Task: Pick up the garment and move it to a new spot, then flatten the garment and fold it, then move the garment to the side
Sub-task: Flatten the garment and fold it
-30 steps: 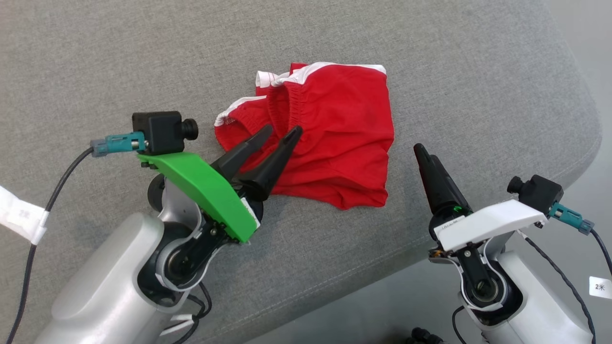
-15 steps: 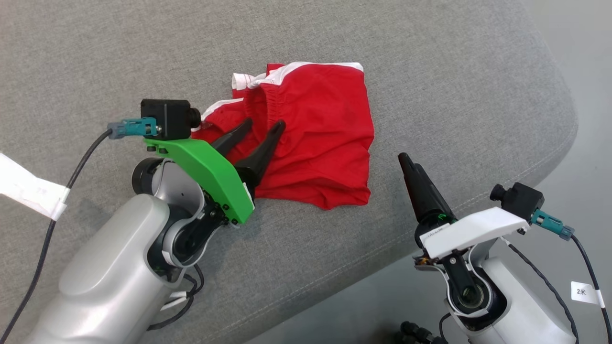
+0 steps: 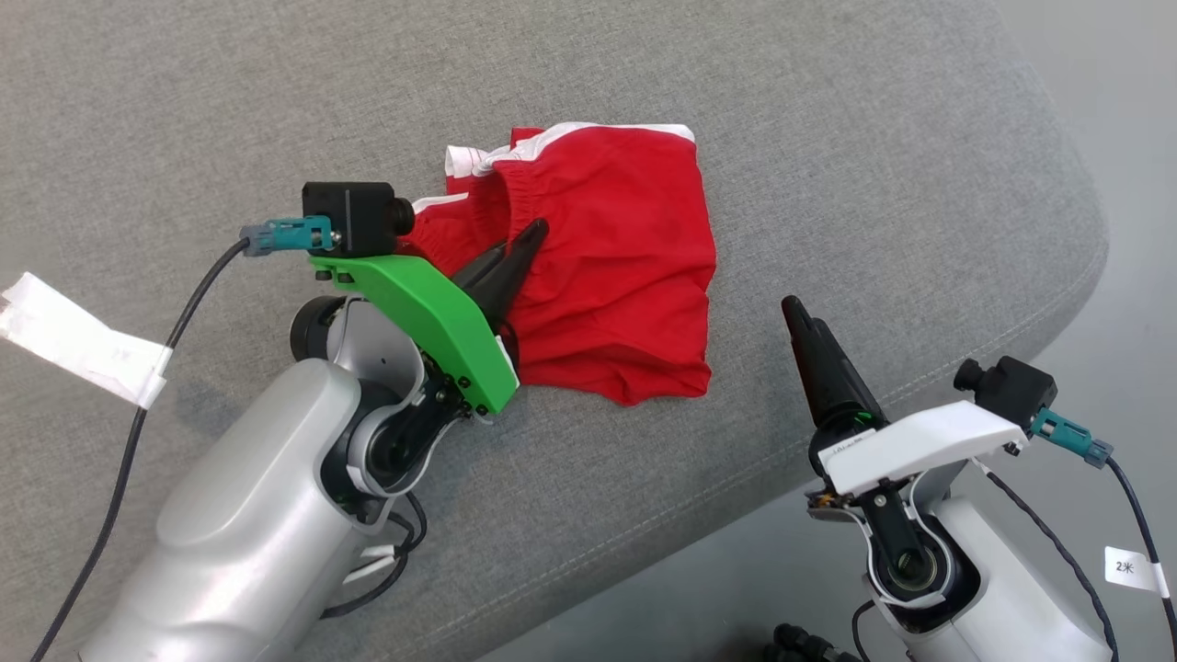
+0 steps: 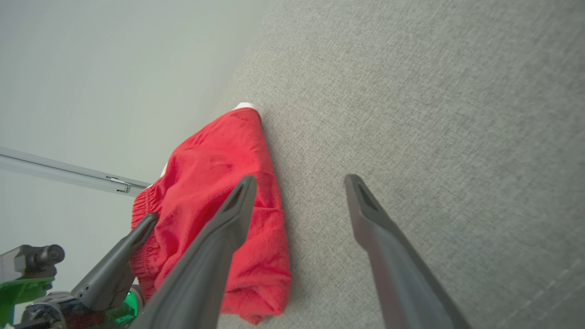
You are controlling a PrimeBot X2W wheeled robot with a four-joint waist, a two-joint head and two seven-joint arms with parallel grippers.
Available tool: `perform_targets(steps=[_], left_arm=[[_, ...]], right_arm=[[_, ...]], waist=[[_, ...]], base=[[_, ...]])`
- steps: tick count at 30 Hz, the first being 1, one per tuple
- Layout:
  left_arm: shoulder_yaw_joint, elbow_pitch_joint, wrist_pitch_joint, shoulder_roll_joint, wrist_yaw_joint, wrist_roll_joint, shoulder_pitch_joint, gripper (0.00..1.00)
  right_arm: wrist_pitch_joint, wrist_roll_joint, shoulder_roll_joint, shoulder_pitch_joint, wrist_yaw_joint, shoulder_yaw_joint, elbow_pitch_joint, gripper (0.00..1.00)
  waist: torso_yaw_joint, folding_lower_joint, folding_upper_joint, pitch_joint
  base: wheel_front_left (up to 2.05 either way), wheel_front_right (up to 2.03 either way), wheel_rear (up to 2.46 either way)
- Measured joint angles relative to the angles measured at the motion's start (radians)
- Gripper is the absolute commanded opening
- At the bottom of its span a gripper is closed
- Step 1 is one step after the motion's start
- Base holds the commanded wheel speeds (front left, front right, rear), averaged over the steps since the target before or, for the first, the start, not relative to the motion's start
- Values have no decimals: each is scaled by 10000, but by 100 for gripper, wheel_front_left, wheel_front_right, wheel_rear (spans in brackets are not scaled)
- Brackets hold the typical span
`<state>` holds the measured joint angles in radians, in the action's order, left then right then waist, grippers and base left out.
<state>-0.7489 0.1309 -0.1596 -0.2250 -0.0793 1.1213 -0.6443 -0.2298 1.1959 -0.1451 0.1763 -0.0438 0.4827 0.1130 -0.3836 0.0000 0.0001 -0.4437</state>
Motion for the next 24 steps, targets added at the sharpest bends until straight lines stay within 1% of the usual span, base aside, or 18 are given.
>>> perform_targets(steps=[3, 13, 17, 24], left_arm=[[102, 42, 113, 59, 2, 81, -9, 0], [357, -128, 286, 92, 71, 378, -8, 0], [426, -8, 282, -44, 36, 403, 8, 0], [395, 236, 128, -155, 25, 468, 69, 0]], right_arm=[[-2, -4, -13, 0, 0, -46, 65, 100], [-75, -339, -347, 45, 40, -115, 155, 100], [52, -512, -441, 460, 163, 88, 119, 100], [435, -813, -577, 1239, 242, 330, 134, 100]], waist=[[113, 0, 0, 66], [689, 0, 0, 247], [902, 0, 0, 197], [1140, 0, 0, 11]], base=[[0, 0, 0], [0, 0, 0], [0, 0, 0], [0, 0, 0]])
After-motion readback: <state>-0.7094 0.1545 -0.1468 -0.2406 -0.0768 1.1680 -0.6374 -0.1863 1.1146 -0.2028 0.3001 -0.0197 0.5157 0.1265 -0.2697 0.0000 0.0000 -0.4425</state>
